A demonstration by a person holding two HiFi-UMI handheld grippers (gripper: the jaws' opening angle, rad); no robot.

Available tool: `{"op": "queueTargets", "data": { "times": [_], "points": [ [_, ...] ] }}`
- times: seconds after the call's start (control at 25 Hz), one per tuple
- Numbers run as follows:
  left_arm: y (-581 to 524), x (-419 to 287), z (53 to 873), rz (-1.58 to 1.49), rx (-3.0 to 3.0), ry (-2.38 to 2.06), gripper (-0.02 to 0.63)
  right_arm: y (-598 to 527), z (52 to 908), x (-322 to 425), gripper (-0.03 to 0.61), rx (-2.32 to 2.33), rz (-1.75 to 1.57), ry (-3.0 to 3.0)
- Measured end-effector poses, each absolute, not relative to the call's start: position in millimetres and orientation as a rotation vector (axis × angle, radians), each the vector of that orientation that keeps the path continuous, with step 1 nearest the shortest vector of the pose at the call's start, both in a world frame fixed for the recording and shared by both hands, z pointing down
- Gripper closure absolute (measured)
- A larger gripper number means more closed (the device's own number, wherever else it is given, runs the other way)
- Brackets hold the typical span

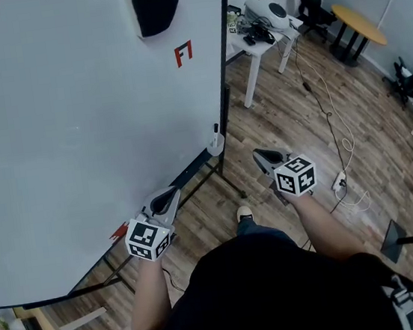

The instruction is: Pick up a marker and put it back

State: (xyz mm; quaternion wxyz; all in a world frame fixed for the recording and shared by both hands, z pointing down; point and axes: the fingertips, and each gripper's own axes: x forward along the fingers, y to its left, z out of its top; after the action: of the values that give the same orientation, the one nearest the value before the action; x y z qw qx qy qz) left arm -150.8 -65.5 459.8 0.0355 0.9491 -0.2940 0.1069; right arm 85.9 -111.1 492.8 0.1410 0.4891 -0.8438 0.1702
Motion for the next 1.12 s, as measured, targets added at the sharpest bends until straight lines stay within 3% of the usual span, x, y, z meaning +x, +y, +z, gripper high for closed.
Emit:
{"op": "queueTargets", "data": {
  "times": [1.12],
  "points": [
    [-121, -132, 482, 0.388, 2.746, -1.074, 0.600, -207, 521, 88, 0.570, 1.170, 0.493, -2.557]
  ]
}}
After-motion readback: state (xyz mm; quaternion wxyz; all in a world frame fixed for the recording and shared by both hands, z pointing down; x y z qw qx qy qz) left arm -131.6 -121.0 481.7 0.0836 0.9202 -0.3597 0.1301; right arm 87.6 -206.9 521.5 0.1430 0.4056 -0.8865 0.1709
